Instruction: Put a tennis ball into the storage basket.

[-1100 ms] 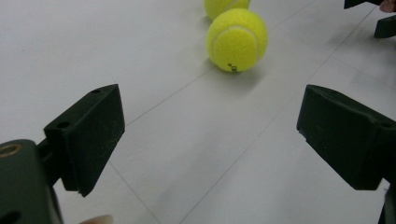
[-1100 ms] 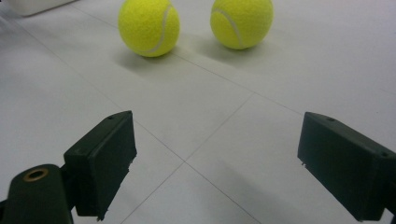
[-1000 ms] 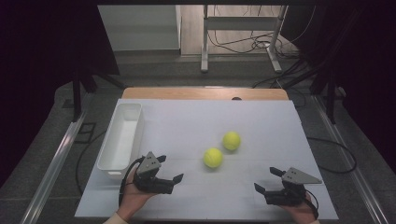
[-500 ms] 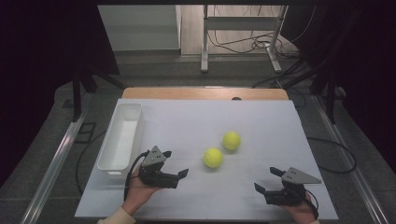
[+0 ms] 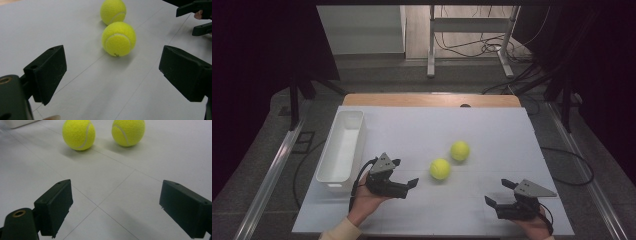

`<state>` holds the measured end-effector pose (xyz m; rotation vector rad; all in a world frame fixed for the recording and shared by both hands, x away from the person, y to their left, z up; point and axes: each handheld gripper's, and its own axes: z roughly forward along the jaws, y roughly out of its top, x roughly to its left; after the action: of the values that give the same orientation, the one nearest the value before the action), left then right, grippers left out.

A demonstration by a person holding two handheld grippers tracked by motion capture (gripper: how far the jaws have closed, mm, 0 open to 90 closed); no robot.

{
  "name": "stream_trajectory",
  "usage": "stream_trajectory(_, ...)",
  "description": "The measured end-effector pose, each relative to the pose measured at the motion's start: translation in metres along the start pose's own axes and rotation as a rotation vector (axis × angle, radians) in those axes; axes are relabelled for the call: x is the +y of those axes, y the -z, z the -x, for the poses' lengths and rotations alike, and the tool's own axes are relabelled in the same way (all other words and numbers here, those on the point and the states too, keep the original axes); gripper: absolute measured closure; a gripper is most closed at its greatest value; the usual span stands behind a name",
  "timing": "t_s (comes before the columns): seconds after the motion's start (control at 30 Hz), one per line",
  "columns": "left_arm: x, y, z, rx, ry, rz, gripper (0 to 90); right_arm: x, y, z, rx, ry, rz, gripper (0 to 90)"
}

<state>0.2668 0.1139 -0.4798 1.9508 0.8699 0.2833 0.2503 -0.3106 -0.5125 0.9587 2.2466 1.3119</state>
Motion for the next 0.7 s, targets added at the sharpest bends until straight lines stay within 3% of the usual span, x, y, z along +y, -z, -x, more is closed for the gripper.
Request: stream_trajectory(0.7,0.016,-0.017,0.004,-0.029,-0.013,-0.006,8.4,0.000,0.001,0.001,-0.006,-0.008,0.009,11.3)
